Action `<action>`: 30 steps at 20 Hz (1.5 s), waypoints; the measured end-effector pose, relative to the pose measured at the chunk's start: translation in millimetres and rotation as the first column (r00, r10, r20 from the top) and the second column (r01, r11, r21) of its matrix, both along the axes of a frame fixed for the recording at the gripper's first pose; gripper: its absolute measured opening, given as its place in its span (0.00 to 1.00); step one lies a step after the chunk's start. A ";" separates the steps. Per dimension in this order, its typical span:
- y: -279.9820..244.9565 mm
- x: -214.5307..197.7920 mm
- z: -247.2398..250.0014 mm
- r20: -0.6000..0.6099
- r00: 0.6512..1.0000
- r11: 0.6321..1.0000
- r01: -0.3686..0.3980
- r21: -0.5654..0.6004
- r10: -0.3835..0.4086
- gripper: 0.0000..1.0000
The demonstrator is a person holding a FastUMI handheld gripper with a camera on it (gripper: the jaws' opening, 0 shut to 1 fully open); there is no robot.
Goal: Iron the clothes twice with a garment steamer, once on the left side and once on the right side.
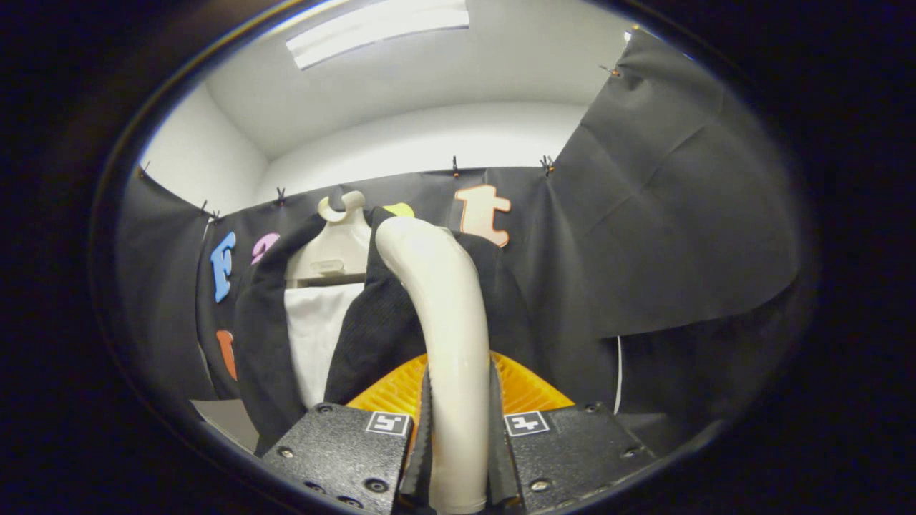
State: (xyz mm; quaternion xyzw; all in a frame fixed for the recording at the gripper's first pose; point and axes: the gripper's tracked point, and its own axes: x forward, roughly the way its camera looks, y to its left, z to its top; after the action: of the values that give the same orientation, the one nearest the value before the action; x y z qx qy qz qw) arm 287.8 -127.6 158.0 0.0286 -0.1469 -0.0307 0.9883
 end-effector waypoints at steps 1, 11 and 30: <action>3.8 -7.5 -10.4 -0.008 1.000 1.000 -0.003 -0.011 0.003 0.35; -3.9 -53.8 -119.8 -0.159 0.986 0.998 0.055 -0.031 -0.059 0.35; 4.6 -105.8 -310.2 -0.416 0.895 0.985 0.122 -0.124 -0.163 0.35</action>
State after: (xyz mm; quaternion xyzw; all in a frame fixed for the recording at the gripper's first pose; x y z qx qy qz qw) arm 182.0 -122.9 -152.2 -0.0367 0.0686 -0.1016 0.9918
